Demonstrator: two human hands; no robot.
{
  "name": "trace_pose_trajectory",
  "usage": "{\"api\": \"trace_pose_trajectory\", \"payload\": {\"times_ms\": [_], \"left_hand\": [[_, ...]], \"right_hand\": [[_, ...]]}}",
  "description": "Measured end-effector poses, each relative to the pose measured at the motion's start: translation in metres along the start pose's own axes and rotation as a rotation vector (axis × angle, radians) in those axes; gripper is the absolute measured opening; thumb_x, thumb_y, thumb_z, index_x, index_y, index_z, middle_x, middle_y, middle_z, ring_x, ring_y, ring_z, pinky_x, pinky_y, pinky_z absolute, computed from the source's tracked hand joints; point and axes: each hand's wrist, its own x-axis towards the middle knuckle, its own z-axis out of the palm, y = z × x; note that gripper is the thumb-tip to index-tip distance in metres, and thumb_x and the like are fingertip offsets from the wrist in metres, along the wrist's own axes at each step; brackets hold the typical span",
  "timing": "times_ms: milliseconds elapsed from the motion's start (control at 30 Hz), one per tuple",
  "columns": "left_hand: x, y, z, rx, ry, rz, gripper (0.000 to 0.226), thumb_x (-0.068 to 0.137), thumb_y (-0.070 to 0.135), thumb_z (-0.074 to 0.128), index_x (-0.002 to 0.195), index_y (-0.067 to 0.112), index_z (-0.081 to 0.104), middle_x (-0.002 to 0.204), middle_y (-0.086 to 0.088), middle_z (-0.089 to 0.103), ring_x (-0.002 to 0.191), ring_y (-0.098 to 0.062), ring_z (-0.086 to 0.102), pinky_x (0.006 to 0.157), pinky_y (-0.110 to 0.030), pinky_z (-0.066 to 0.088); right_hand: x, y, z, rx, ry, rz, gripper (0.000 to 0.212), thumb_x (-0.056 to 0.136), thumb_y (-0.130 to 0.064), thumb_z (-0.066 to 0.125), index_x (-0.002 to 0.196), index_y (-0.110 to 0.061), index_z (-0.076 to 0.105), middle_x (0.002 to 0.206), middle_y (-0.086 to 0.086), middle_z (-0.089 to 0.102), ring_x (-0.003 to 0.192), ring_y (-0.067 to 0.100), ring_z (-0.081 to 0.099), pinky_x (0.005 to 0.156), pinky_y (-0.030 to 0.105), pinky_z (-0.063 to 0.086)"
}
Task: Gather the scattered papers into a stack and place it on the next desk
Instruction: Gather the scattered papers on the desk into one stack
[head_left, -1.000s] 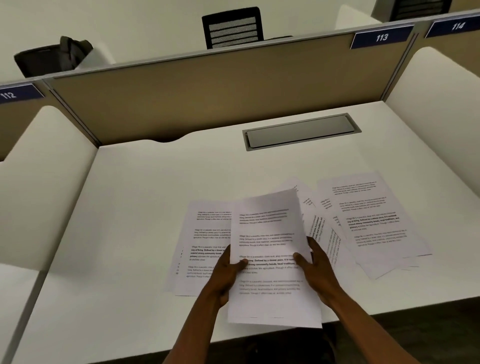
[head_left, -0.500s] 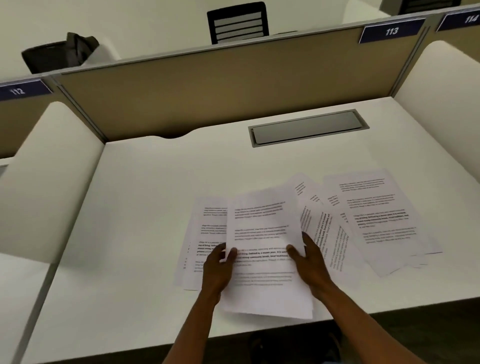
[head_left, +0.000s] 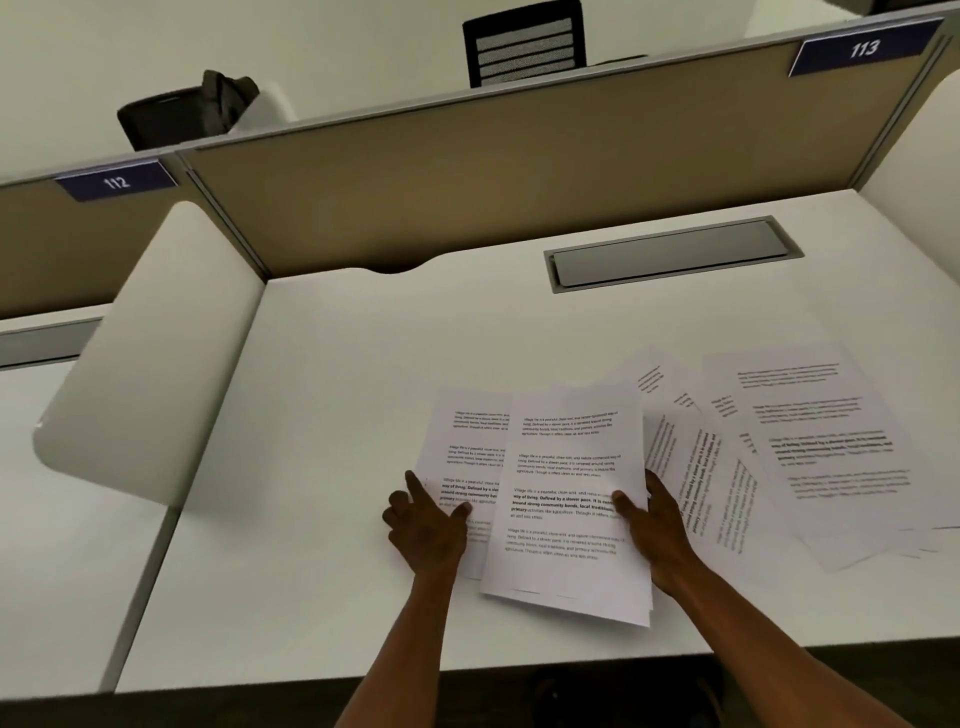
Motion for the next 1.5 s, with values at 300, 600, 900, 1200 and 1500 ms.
{"api": "trace_pose_trajectory", "payload": {"times_ms": [300,600,900,1200,1500], "left_hand": [[0.012,0.001,-0.01,-0.153,-0.076,-0.09,0.104,0.077,0.047,0.08,0.157,0.015,0.021,0.148,-0.016,0.047,0.136,-0.037,0.045,0.113,-0.05,0.03],[0.014,0.004,-0.029,-0.505,-0.235,-0.099,0.068,0.08,0.039,0.082,0.132,0.01,0.048,0.123,-0.014,0.067,0.106,-0.031,0.067,0.088,-0.038,0.057],[0.037,-0.018,-0.043,-0.903,-0.553,-0.188,0.073,0.068,0.018,0.092,0.13,0.008,0.056,0.12,-0.015,0.071,0.104,-0.035,0.072,0.09,-0.054,0.059],[0.031,-0.03,-0.045,-1.142,-0.915,-0.061,0.07,0.079,-0.002,0.077,0.142,0.008,0.049,0.135,-0.028,0.061,0.121,-0.051,0.06,0.103,-0.071,0.042],[0.012,0.0,-0.073,-1.29,-0.894,0.143,0.061,0.082,0.009,0.08,0.137,0.023,0.057,0.134,-0.02,0.064,0.118,-0.045,0.064,0.085,-0.051,0.058]], "right_hand": [[-0.001,-0.002,0.025,-0.162,0.023,-0.031,0.06,0.098,-0.017,0.059,0.152,-0.018,0.033,0.154,0.008,0.041,0.141,0.026,0.038,0.117,0.042,0.031],[0.006,-0.01,0.046,-0.041,-0.094,0.023,0.049,0.095,-0.016,0.062,0.14,-0.025,0.045,0.134,0.003,0.059,0.111,0.018,0.06,0.101,0.044,0.05],[0.009,-0.019,0.076,0.082,-0.199,0.201,0.041,0.096,-0.013,0.061,0.135,-0.023,0.05,0.121,0.004,0.064,0.1,0.023,0.067,0.077,0.039,0.061],[0.001,-0.021,0.091,-0.229,-0.227,0.079,0.056,0.096,-0.025,0.062,0.146,-0.019,0.038,0.142,0.004,0.053,0.11,0.009,0.048,0.094,0.025,0.041],[-0.011,-0.039,0.082,-0.011,-0.176,0.236,0.061,0.077,-0.058,0.073,0.128,-0.029,0.054,0.114,-0.007,0.062,0.095,0.006,0.059,0.074,0.023,0.049]]}}
